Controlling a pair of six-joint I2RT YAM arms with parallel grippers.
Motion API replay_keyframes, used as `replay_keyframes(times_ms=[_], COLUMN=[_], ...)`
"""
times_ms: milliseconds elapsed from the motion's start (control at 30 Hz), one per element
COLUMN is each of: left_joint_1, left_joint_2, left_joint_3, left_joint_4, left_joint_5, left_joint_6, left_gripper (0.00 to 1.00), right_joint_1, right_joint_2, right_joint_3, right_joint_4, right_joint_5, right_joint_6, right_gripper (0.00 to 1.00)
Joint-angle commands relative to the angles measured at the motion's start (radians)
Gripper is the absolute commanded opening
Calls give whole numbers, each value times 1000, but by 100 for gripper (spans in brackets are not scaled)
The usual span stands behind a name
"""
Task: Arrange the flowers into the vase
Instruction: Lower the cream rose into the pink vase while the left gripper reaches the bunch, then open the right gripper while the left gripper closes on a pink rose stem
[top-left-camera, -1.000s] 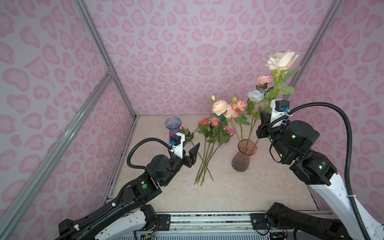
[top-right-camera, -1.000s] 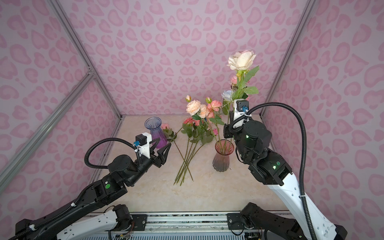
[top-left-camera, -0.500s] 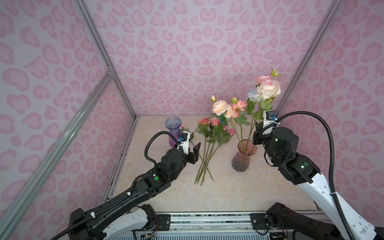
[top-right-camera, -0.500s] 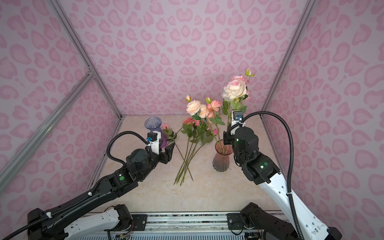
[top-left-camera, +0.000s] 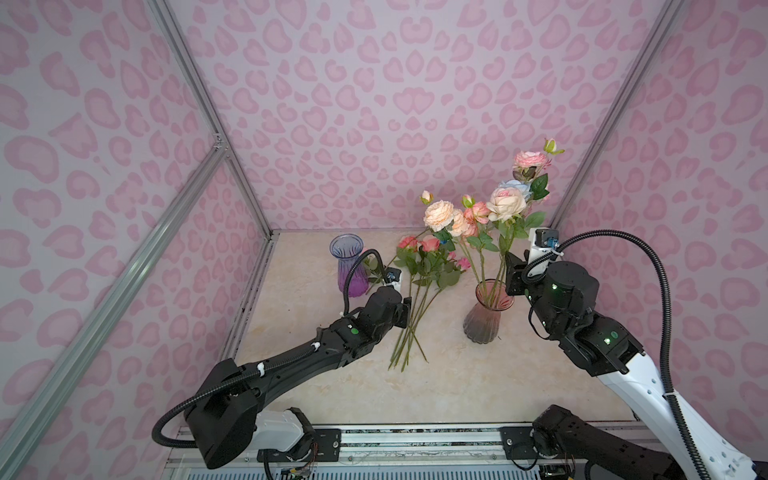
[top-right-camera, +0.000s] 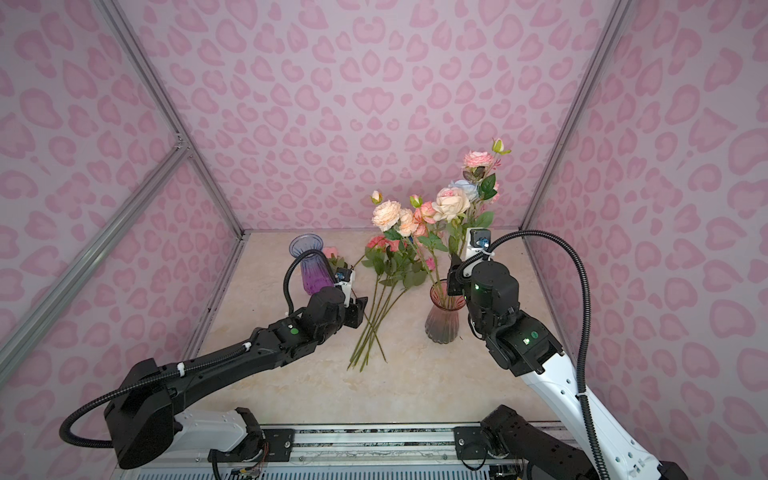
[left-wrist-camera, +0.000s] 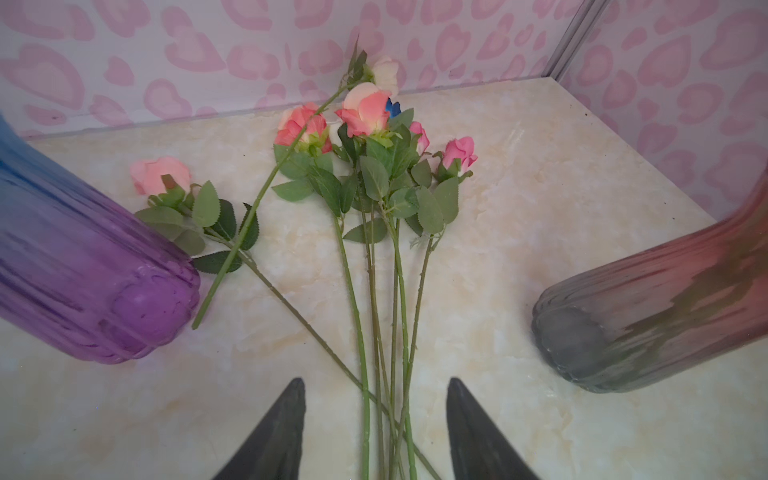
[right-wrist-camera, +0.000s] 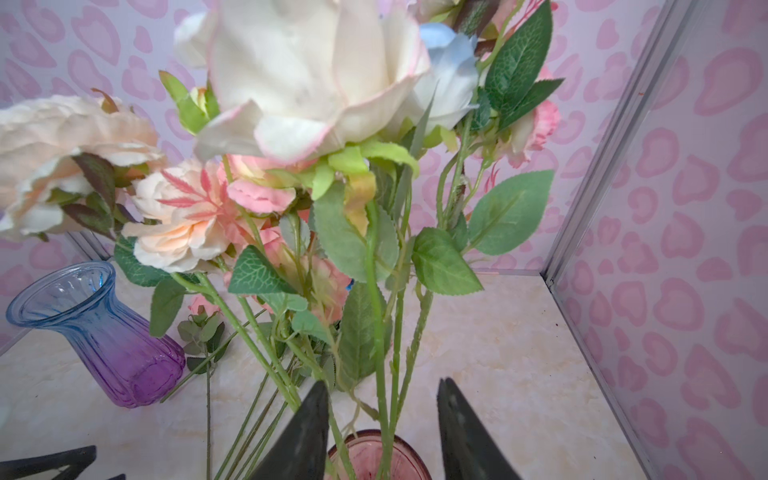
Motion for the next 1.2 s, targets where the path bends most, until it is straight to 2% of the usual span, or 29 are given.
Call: replay_keyframes(times_ms=[0, 167, 233, 367, 433, 600, 833, 933, 1167], left_joint_1=[0, -6, -13, -46, -45, -53, -53, -51, -35], left_joint_2=[76, 236, 312, 424, 474, 559, 734, 756, 791], left_joint_3=[47, 172, 233, 310, 360, 441, 639, 667, 674], left_joint_4=[-19, -120, -166, -197, -226, -242, -331, -339, -355], left_joint_5=[62, 72, 68, 23, -12, 53, 24, -10, 31], left_joint_6=[13, 63, 87, 134, 117, 163, 208, 214, 204], left_gripper=[48, 33, 30, 29, 28, 27, 27, 28, 29], right_joint_1=[-1, 0, -1, -1, -1, -1, -1, 0, 0], right_joint_2=[-21, -64, -77, -94, -102, -107, -112, -125, -144], right_joint_3=[9, 16, 15, 6, 0, -8, -22, -22, -21], right_joint_4=[-19, -44, -53, -65, -64, -66, -60, -68, -72], right_joint_5=[-8, -11, -15, -10, -11, -5, -17, -11, -7], right_joint_6=[24, 45, 50, 55, 56, 53, 58, 57, 56], right_gripper=[45, 46, 46, 46, 46, 45, 45, 45, 46])
